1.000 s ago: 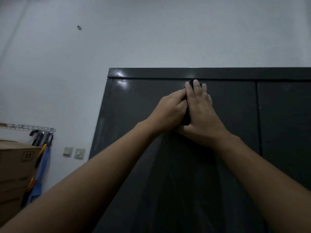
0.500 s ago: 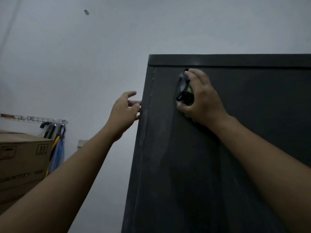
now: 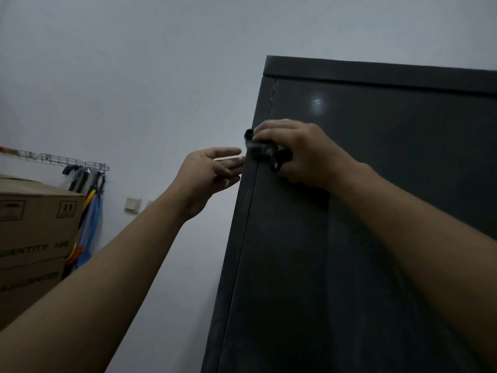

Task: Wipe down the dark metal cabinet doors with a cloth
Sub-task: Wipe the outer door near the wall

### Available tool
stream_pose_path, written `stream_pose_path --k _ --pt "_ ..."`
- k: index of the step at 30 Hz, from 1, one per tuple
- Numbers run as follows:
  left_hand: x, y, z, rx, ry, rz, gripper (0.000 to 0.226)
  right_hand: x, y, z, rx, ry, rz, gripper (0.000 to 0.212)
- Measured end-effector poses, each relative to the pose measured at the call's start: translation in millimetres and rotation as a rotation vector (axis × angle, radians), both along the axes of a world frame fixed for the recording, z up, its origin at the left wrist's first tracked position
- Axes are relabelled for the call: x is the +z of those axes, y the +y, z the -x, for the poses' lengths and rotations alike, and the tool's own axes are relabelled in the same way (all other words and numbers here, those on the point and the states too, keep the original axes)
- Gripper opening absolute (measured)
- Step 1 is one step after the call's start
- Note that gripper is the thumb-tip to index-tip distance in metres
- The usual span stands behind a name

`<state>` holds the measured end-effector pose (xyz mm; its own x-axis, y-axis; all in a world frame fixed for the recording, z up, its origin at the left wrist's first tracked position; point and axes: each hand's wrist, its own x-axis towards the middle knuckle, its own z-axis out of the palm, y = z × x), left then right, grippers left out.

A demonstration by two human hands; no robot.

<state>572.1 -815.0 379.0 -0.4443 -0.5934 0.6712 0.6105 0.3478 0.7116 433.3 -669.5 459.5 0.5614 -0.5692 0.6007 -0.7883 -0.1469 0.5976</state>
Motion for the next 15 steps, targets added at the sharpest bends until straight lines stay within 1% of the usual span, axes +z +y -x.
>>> stream_pose_path --k 1,2,3,5,7,9,11,13,15 --pt "-0.2 0.2 0.2 -0.006 0.0 -0.005 0.051 -3.4 -3.1 -0.2 0.022 -0.022 0.073 0.042" --pt "-0.8 0.3 0.8 -0.003 -0.004 -0.003 0.05 -10.4 -6.7 -1.0 0.034 -0.018 0.1 0.04" --pt "-1.8 0.4 1.4 0.008 -0.01 0.002 0.048 -20.3 -10.6 -1.3 0.039 -0.002 0.076 0.037" --pt "-4.1 0.9 1.5 0.032 -0.022 0.009 0.044 -44.2 -15.0 -2.1 0.037 0.064 -0.067 0.034" --pt "-6.5 2.6 1.4 0.039 -0.028 0.034 0.042 -65.4 -16.0 -0.9 -0.015 0.164 -0.235 0.041" --pt "-9.3 6.3 1.8 0.06 -0.022 0.078 0.041 -68.4 -15.2 0.8 -0.07 0.232 -0.315 0.047" --pt "-12.7 8.8 3.7 0.123 -0.024 0.134 0.036 -57.4 -13.2 2.8 -0.067 0.204 -0.256 0.046" --pt "-16.4 8.4 6.6 0.152 -0.015 0.174 0.028 -46.8 -12.8 3.5 -0.023 0.09 -0.074 0.039" --pt "-19.7 8.1 7.8 0.139 -0.008 0.176 0.028 -52.9 -16.1 1.2 -0.025 0.018 0.059 0.035"
